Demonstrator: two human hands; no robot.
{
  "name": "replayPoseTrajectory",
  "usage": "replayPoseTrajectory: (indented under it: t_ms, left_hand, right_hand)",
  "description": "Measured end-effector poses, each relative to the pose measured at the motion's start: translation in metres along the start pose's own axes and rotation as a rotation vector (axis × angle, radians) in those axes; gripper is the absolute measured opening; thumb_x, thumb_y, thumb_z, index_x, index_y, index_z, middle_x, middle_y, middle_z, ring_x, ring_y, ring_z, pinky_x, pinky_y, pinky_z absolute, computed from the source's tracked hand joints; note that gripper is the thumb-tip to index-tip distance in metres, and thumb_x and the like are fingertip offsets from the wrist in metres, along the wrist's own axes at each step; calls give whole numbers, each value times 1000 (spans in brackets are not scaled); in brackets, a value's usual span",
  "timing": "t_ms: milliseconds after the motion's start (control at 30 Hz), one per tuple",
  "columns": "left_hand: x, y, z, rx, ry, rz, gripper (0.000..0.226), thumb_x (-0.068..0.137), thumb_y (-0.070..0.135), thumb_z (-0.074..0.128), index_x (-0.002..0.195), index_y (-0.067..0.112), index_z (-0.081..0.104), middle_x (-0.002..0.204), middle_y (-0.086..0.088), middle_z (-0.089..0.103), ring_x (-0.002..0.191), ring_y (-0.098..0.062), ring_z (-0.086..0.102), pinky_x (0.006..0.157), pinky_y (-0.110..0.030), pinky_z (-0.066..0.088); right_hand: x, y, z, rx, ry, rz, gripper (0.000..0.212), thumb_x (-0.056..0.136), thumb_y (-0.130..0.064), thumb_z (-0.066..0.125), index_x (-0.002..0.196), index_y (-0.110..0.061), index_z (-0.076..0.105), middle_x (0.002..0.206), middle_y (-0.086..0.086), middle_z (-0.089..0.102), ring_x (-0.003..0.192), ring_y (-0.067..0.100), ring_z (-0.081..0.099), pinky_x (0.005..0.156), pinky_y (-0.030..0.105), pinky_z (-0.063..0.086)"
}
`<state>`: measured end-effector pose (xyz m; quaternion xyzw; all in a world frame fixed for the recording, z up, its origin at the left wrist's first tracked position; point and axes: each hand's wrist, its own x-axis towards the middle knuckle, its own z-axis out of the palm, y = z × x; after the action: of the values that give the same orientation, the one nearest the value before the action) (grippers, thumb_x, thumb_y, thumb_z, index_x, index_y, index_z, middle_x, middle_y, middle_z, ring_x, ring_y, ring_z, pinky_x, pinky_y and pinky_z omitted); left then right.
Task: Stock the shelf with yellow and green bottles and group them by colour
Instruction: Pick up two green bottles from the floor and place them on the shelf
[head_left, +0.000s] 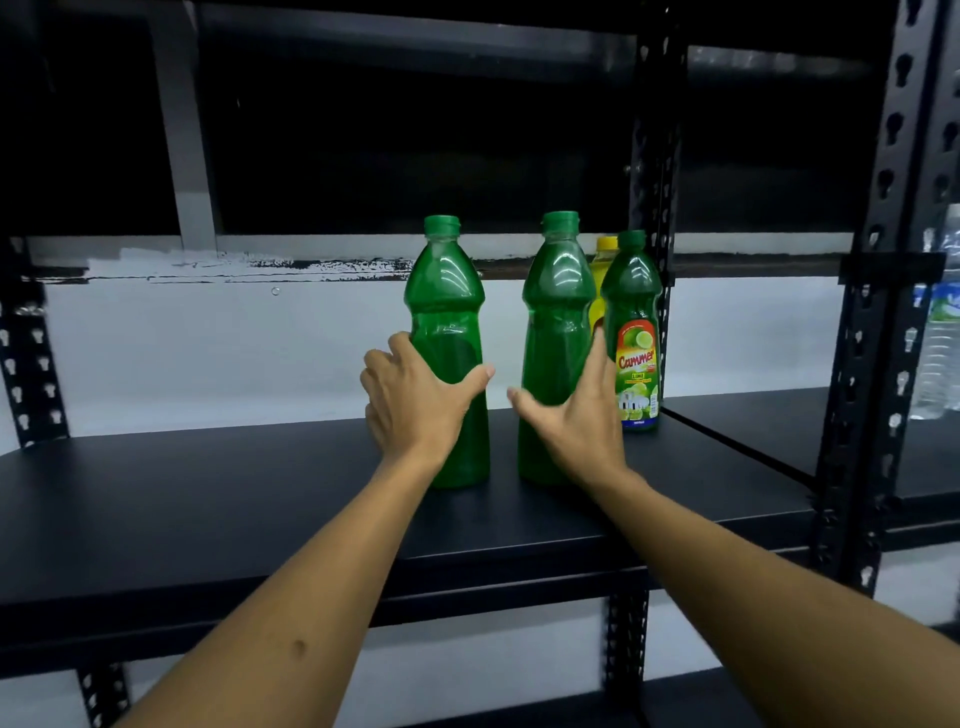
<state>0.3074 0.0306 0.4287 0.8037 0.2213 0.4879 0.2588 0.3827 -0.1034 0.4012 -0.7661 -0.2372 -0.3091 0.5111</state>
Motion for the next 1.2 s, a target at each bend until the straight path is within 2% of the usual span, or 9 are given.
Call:
replayPoseTrajectory:
  t_ms: [200, 367, 467, 600, 700, 833, 900, 1000, 1200]
  left_hand:
    - [-11, -18, 15, 98, -78, 73, 119, 67, 59, 78, 153, 20, 5, 132, -15, 45, 119, -35, 47, 88, -43, 47]
    - [-2, -45, 13, -405, -233, 10, 97, 70, 38, 82, 145, 34, 22, 135, -7, 54, 122, -25, 53, 91, -32, 47]
    - [-7, -44, 13, -337, -227, 86, 97, 69, 42, 79, 145, 34, 20, 133, -3, 54, 119, -25, 55, 91, -35, 51]
    - [-11, -43, 14, -111, -238, 136, 119, 64, 63, 78, 152, 31, 4, 140, -10, 37, 127, -29, 44, 99, -42, 45]
    - [-10, -44, 12, -234, -295, 76, 108, 72, 45, 81, 152, 31, 8, 140, -6, 43, 128, -27, 46, 99, -37, 42]
    - [-7, -48, 11, -487, -403, 3, 80, 83, 11, 73, 145, 28, 25, 109, 9, 56, 116, -20, 57, 90, -30, 46]
    - [-7, -49, 12, -485, -422, 30, 81, 81, 19, 73, 147, 30, 26, 123, 4, 53, 122, -19, 53, 100, -36, 46]
    - [-9, -49, 14, -351, -376, 84, 96, 73, 39, 81, 149, 29, 23, 130, 0, 39, 123, -14, 40, 107, -33, 37]
    - [-8, -48, 12, -376, -356, 11, 65, 82, 22, 76, 129, 18, 31, 122, 1, 47, 114, -20, 52, 87, -30, 44]
  right_hand:
    - [2, 17, 7, -151, -109, 187, 99, 63, -71, 72, 135, -7, 50, 124, 15, 46, 119, 33, 48, 96, 39, 49]
    - [0, 14, -3, 153, -122, 253, 88, 77, -35, 77, 149, -11, 32, 118, 3, 57, 109, 19, 56, 98, 36, 49]
    - [-1, 14, 2, 242, -215, 246, 70, 75, -37, 76, 136, -20, 45, 120, 0, 63, 105, 14, 61, 98, 39, 52]
    - [0, 17, 7, 184, -316, 256, 93, 60, -52, 85, 134, -22, 37, 125, 2, 46, 118, 13, 46, 105, 30, 41]
    - [2, 21, 3, 335, -302, 328, 87, 64, -29, 90, 126, -13, 31, 115, 4, 59, 104, 17, 61, 91, 32, 52]
    - [3, 21, -2, 473, -340, 411, 69, 71, -14, 86, 118, -10, 35, 111, 8, 61, 93, 16, 65, 76, 27, 55]
    - [2, 20, -5, 518, -347, 426, 56, 77, -9, 80, 116, -11, 40, 109, 7, 61, 86, 13, 64, 69, 22, 53]
    - [2, 21, -4, 533, -333, 439, 50, 83, -6, 75, 119, -14, 41, 101, 2, 60, 85, 13, 63, 82, 32, 53]
    - [2, 23, -2, 423, -270, 409, 44, 91, -11, 66, 123, -8, 34, 112, 7, 47, 93, 16, 55, 81, 25, 43]
